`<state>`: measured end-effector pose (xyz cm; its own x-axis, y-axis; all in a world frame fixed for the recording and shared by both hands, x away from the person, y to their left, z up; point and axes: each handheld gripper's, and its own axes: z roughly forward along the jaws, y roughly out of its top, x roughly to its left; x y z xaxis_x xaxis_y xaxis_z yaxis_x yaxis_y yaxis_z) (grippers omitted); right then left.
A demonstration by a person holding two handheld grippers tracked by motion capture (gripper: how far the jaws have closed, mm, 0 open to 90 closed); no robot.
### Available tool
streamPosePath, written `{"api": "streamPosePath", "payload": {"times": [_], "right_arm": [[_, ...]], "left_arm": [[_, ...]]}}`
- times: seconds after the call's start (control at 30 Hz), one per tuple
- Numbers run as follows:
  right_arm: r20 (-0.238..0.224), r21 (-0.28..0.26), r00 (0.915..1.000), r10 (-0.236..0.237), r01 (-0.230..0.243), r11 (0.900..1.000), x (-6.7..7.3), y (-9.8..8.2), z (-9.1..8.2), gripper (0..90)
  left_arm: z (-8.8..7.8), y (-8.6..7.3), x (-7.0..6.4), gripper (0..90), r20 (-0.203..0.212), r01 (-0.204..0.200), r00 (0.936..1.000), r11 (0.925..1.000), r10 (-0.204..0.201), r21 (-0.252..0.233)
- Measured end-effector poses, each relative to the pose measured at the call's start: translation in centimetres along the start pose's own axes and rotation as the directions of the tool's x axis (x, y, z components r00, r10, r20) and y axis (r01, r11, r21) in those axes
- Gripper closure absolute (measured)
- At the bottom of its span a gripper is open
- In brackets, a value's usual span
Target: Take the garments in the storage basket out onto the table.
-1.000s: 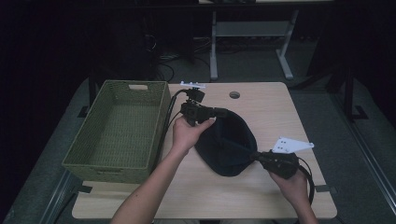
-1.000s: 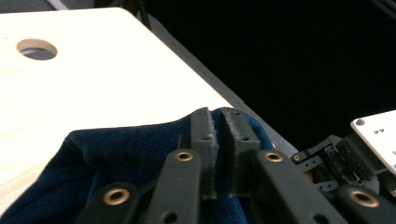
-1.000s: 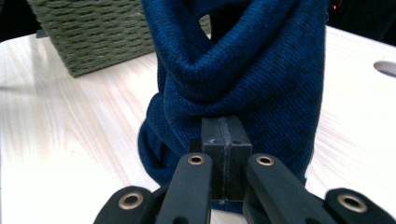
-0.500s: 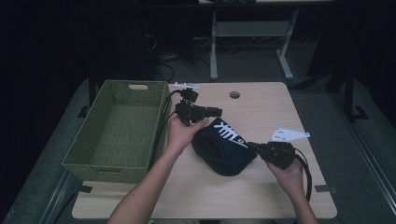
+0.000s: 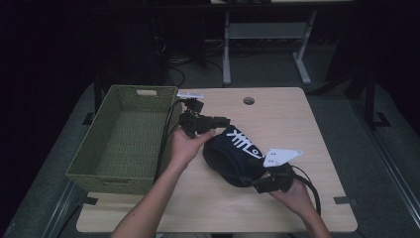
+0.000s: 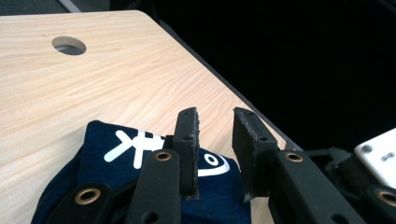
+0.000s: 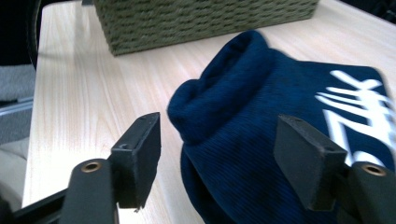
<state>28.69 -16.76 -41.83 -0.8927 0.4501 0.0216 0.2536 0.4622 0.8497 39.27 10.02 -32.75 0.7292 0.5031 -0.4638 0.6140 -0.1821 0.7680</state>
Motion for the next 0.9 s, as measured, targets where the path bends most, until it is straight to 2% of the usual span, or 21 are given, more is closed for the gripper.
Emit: {"api": "streamPosePath", "payload": {"times": [0.1, 0.13, 0.17, 0.2, 0.23, 0.27, 0.37, 0.43, 0.5, 0.53, 0.57, 0.6, 0.63, 0.7, 0.73, 0.8, 0.83, 0.87, 0.9], "right_arm": [[0.01, 0.015, 0.9998, -0.018, 0.018, 1.0, 0.4, 0.1, 0.9, 29.6], [0.028, 0.026, 0.9989, -0.039, 0.038, 0.999, 0.5, 0.1, 1.2, 30.5], [0.047, 0.05, 0.9971, -0.059, 0.057, 0.997, 0.6, 0.1, 1.8, 35.2], [0.094, 0.09, 0.9901, -0.104, 0.096, 0.991, 0.5, 0.1, 2.3, 58.3], [0.086, 0.092, 0.9911, -0.101, 0.093, 0.991, 0.5, 0.2, 2.3, 68.0], [0.08, 0.081, 0.9936, -0.08, 0.074, 0.994, 0.4, 0.2, 2.2, 74.0], [0.105, 0.044, 0.9941, -0.027, 0.023, 0.999, -0.1, 0.6, 1.6, 75.8], [0.145, -0.004, 0.9894, 0.008, -0.008, 1.0, -0.7, 0.8, 0.6, 75.8], [0.188, -0.036, 0.9809, 0.048, -0.042, 0.998, -1.5, 1.0, -0.3, 75.8], [0.199, -0.056, 0.9772, 0.074, -0.064, 0.996, -1.9, 1.0, -0.8, 75.8], [0.199, -0.056, 0.9772, 0.074, -0.064, 0.996, -1.9, 1.0, -0.8, 75.8], [0.213, -0.075, 0.9716, 0.103, -0.089, 0.993, -2.4, 1.0, -1.2, 75.7], [0.226, -0.128, 0.9599, 0.165, -0.139, 0.982, -3.7, 0.9, -2.2, 75.5], [0.241, -0.163, 0.9475, 0.21, -0.174, 0.971, -4.5, 0.6, -2.9, 75.3], [0.247, -0.178, 0.9368, 0.248, -0.208, 0.962, -5.2, 0.4, -3.3, 75.0], [0.284, -0.204, 0.9143, 0.289, -0.237, 0.95, -6.2, 0.1, -3.9, 73.7], [0.284, -0.204, 0.9143, 0.289, -0.237, 0.95, -6.2, 0.1, -3.9, 73.7], [0.308, -0.213, 0.8958, 0.321, -0.264, 0.941, -7.3, -0.2, -4.4, 71.9], [0.326, -0.222, 0.8816, 0.341, -0.28, 0.934, -7.9, -0.3, -4.5, 68.7]], "left_arm": [[-0.1, -0.2, 0.0, 70.2, -0.004, -0.005, 1.0, 1.0, 0.005, 0.004], [-0.2, -0.3, 0.0, 70.2, -0.004, -0.003, 1.0, 1.0, 0.003, 0.002], [-0.3, -0.4, 0.0, 70.1, -0.005, -0.003, 1.0, 1.0, 0.003, 0.002], [-0.4, -0.5, 0.1, 69.7, -0.004, 0.0, 1.0, 1.0, 0.0, 0.0], [-0.5, -0.6, 0.2, 69.6, -0.004, 0.001, 1.0, 1.0, -0.001, -0.001], [-0.6, -0.7, 0.2, 69.4, -0.004, 0.003, 1.0, 1.0, -0.003, -0.001], [-0.6, -0.9, 0.4, 68.9, 0.0, 0.004, 1.0, 1.0, -0.004, -0.004], [-0.6, -1.1, 0.5, 68.8, 0.002, 0.011, 0.9999, 0.9999, -0.011, -0.008], [-0.6, -1.2, 0.6, 68.6, 0.003, 0.013, 0.9999, 0.9999, -0.013, -0.006], [-0.5, -1.4, 0.7, 68.3, 0.006, 0.019, 0.9998, 0.9998, -0.019, -0.007], [-0.5, -1.4, 0.7, 68.4, 0.006, 0.019, 0.9998, 0.9998, -0.019, -0.007], [-0.4, -1.6, 0.8, 68.4, 0.006, 0.019, 0.9998, 0.9998, -0.019, -0.005], [-0.3, -1.8, 0.8, 68.4, 0.012, 0.026, 0.9996, 0.9996, -0.026, -0.007], [-0.2, -2.0, 0.9, 68.0, 0.012, 0.027, 0.9996, 0.9996, -0.027, -0.006], [-0.1, -2.1, 0.9, 68.0, 0.014, 0.03, 0.9995, 0.9995, -0.03, -0.005], [0.1, -2.3, 1.0, 68.0, 0.016, 0.032, 0.9994, 0.9995, -0.032, 0.0], [0.1, -2.3, 1.0, 68.0, 0.016, 0.032, 0.9994, 0.9995, -0.032, 0.0], [0.3, -2.5, 1.0, 68.0, 0.018, 0.035, 0.9992, 0.9994, -0.035, 0.004], [0.4, -2.6, 1.1, 68.0, 0.017, 0.033, 0.9993, 0.9994, -0.033, 0.009]]}}
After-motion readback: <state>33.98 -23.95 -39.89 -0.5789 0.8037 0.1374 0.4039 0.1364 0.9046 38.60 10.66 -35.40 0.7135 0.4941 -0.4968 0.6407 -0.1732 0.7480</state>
